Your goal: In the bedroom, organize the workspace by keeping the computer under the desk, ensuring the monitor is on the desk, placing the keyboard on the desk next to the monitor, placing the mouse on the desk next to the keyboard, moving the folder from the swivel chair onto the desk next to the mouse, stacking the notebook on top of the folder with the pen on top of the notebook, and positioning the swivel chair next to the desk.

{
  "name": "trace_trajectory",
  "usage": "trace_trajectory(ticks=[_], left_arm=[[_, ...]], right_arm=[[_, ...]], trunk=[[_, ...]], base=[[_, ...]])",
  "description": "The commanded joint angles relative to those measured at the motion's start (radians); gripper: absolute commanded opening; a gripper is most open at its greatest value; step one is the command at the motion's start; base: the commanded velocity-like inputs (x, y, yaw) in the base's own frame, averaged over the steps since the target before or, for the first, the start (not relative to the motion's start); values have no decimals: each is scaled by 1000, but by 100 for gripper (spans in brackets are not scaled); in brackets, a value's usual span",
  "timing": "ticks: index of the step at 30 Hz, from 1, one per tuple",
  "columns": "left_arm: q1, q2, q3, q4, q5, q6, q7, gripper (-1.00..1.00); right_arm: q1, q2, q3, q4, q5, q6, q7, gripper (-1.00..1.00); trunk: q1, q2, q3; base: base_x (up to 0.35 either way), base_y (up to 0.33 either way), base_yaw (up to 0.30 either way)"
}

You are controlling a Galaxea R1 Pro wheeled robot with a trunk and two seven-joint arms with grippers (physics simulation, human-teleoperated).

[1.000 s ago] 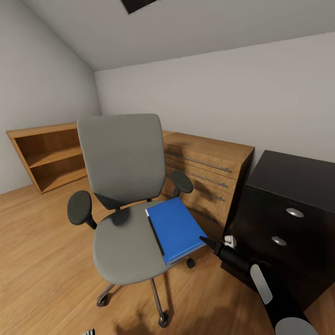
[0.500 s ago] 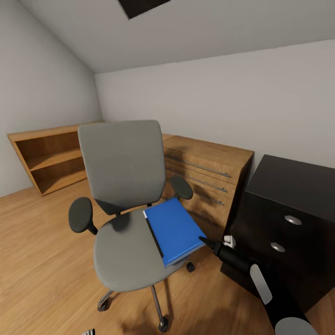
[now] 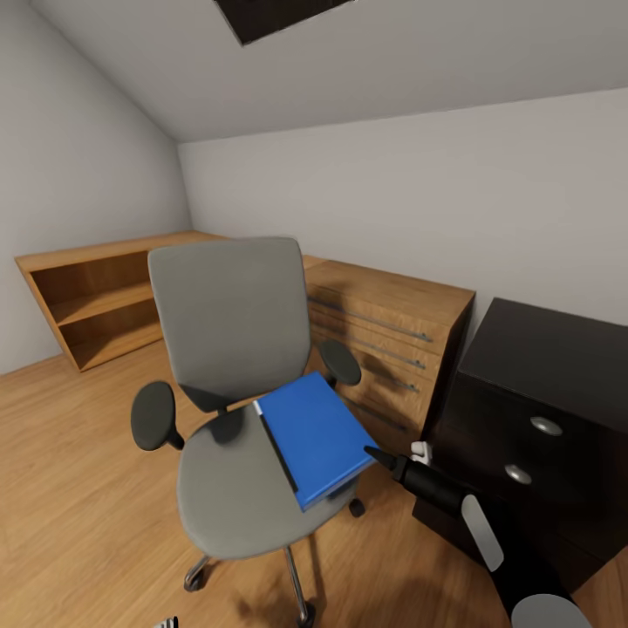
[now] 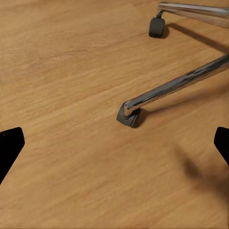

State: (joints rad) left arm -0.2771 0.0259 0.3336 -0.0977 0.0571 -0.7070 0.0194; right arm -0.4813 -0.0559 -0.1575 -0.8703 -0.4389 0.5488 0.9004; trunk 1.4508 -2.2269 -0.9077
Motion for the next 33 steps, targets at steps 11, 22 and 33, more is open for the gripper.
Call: trace_trajectory(ticks=[11,22,33], left_arm=[[-1,0,-5,1,6,-3,2,100],[-1,4,-1,8,10,-3,6,100],[-1,19,1,55,17,-2,11,100]], right_arm=[[0,5,13,3,-6,8,2,-100],[0,21,39,4,-4,9,-5,-100],[0,23,133,3,-5,9,-10,-100]], trunk=[[-42,77,34],[-85,154,68],[-100,182,81]], base=[[0,0,0],[0,0,0],[0,0,0]])
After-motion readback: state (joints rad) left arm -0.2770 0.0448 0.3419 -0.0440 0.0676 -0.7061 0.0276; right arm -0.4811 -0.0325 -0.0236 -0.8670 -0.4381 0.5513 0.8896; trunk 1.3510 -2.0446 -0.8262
